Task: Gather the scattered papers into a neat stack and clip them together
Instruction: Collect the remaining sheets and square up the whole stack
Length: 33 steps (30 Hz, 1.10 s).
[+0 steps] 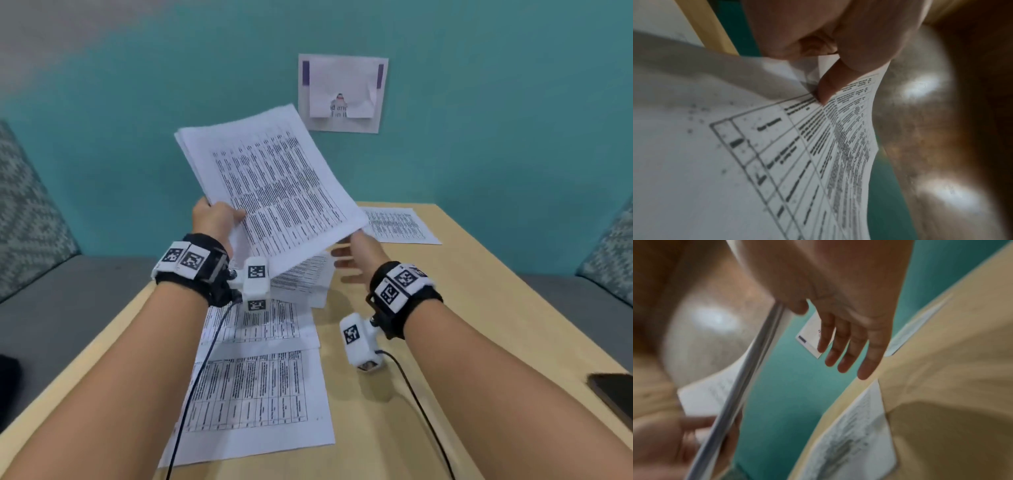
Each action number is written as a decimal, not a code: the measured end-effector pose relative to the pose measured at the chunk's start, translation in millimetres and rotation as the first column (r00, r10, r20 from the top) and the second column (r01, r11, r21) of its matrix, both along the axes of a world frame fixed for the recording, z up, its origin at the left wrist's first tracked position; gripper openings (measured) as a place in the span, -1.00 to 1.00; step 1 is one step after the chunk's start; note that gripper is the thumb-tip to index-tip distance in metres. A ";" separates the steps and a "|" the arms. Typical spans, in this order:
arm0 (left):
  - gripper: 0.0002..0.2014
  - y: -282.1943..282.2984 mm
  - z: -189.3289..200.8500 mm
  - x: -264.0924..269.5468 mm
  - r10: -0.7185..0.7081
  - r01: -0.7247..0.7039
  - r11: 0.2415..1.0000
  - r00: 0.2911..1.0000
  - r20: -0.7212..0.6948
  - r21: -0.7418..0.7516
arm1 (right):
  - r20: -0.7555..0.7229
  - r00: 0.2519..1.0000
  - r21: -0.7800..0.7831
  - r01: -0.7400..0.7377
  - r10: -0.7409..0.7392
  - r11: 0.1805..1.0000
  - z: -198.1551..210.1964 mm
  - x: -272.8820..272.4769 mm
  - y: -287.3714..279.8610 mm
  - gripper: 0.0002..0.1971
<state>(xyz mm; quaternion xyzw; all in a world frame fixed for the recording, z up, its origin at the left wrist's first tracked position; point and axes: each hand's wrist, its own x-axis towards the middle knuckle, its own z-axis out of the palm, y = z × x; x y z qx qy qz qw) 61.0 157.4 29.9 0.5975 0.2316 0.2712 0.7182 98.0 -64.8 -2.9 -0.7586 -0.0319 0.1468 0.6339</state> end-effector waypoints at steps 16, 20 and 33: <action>-0.89 -15.5 -5.0 -21.2 -0.342 0.385 0.869 0.921 -0.186 0.310 | 0.066 0.983 0.129 0.159 -0.168 0.979 21.3 -4.6 -46.5 -0.65; -0.54 -2.4 -23.5 -13.7 -0.181 0.423 0.790 0.852 -0.491 0.444 | 0.058 0.921 0.163 0.371 -0.384 0.914 8.5 9.8 -77.3 -0.63; -0.48 -12.7 -73.4 26.8 0.269 0.799 0.211 0.507 -0.819 0.563 | -0.003 0.868 0.316 0.472 -0.496 0.823 -9.6 19.5 -122.8 -0.63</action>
